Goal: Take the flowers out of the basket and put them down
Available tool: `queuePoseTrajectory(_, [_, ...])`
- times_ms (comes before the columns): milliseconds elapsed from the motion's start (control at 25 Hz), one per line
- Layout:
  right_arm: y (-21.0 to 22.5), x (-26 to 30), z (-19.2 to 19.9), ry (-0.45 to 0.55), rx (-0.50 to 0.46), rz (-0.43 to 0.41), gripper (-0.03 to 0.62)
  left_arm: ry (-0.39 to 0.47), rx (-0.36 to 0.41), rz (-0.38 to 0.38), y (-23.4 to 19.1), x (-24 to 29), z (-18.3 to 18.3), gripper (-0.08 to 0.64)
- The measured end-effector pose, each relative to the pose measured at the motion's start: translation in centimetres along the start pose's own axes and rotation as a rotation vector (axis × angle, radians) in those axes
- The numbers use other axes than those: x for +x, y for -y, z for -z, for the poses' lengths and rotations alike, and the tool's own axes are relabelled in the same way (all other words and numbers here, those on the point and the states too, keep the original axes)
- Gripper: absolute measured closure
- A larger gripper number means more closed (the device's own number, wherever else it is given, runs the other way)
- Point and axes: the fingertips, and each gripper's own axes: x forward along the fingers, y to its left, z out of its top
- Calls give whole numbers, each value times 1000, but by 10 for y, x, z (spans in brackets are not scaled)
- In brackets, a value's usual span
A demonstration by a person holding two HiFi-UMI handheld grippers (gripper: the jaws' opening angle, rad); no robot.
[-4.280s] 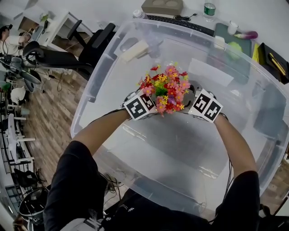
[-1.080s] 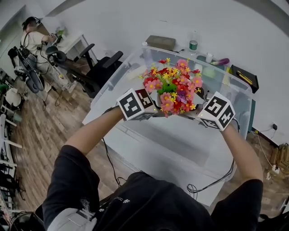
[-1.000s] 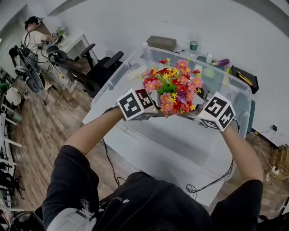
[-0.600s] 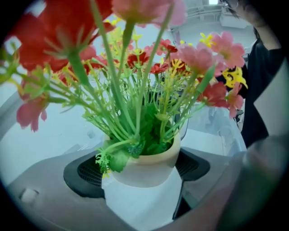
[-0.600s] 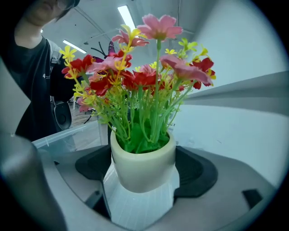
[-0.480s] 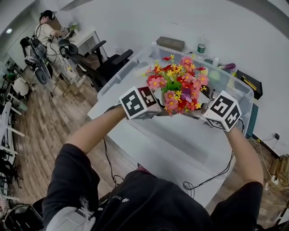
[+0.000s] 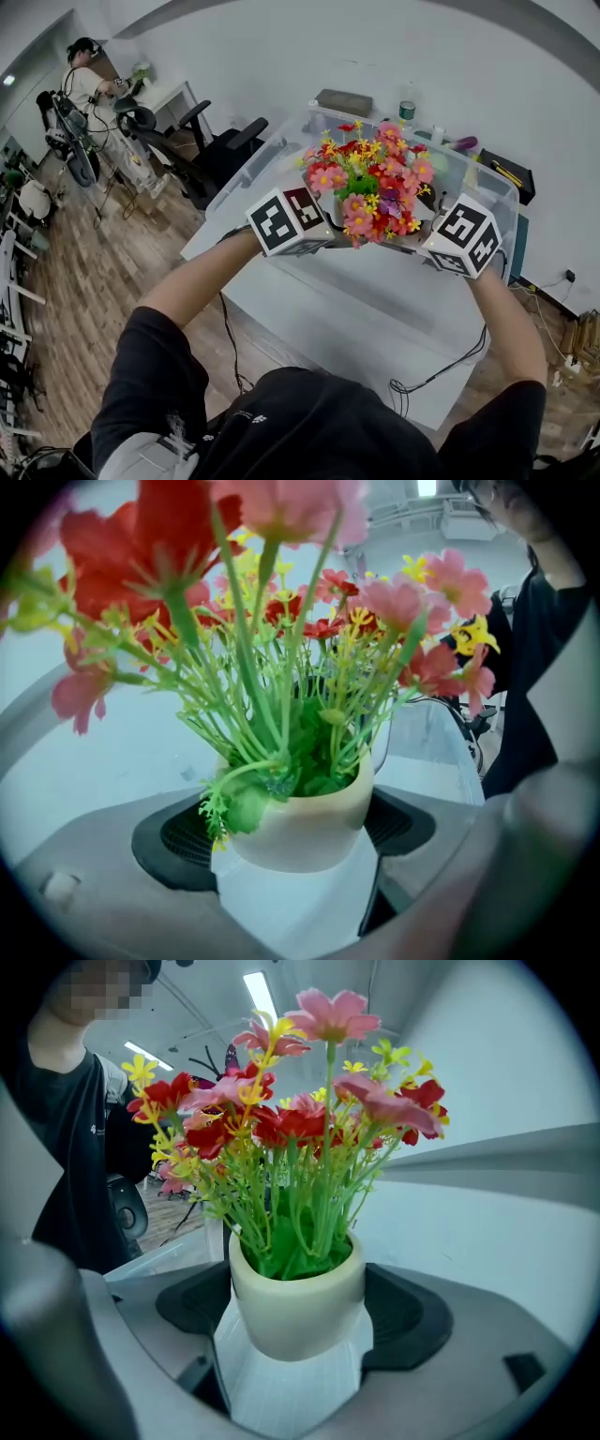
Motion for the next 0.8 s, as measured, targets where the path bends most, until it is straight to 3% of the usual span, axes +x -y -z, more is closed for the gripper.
queuePoseTrajectory(480, [-24,26,-30,29,35,-18,149,20,-6,1,0,-44,16,97])
queuePoseTrajectory(800, [-37,38,-54,32,9,-20,149,42,0,-25,0,-73,21,97])
